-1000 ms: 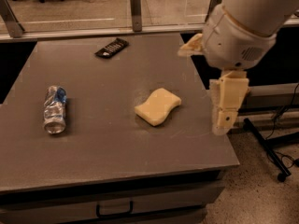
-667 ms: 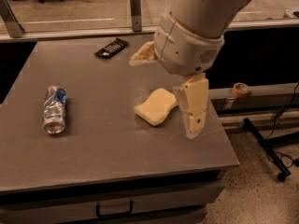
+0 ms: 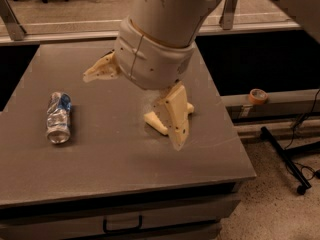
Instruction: Pick redbull can
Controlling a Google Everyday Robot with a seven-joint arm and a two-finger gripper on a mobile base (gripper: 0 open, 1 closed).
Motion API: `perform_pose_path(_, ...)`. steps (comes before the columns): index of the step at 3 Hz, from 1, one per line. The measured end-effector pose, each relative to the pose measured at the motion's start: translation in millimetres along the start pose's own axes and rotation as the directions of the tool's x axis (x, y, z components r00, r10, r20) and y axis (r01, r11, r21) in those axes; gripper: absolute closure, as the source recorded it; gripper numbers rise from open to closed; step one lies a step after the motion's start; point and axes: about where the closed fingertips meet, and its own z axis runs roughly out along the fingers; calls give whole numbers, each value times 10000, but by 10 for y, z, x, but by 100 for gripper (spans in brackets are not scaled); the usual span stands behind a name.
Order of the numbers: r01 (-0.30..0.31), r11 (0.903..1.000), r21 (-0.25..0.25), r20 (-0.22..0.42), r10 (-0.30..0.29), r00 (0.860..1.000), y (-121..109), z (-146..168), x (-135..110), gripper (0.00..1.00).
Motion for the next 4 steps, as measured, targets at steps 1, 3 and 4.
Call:
perform_pose_path(1,445,9989,123,-281,-442,9986,-101,-11,-33,0)
perform_pose_path(3,4340,9009,-79,-1291,-4313,8929,-1101,177,-34,0)
perform_pose_path(4,5670,8212,-645,-1685,-5690,8049,-1506,439,-145,0)
